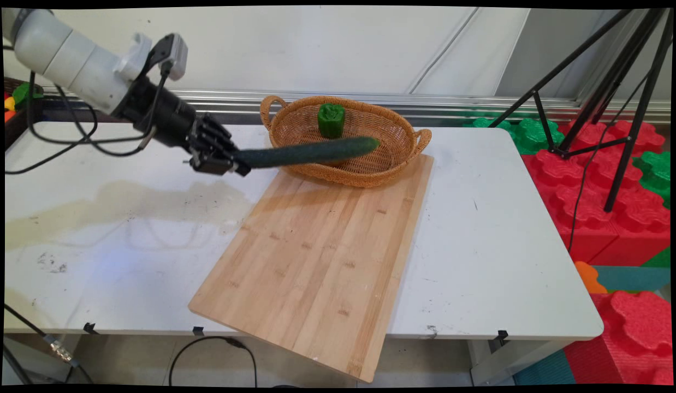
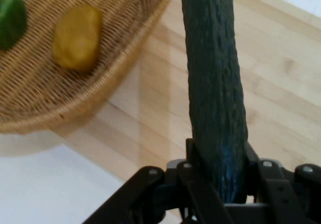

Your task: Place the picked object on the cutting board

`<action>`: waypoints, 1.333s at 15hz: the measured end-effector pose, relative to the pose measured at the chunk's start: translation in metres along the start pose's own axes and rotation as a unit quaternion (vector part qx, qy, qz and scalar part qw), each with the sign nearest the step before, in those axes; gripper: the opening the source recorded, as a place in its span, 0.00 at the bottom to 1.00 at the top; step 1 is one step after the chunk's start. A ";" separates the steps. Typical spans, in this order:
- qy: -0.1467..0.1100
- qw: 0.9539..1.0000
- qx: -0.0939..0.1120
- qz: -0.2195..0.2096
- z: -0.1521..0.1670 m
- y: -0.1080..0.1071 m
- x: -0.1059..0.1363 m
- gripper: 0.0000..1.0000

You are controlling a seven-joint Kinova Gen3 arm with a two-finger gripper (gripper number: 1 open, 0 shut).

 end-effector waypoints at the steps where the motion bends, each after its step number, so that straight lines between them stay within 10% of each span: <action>1: -0.004 1.000 -0.004 -0.005 0.001 0.006 -0.004 0.00; 20: -0.045 0.998 -0.004 -0.054 0.103 0.069 -0.038 0.00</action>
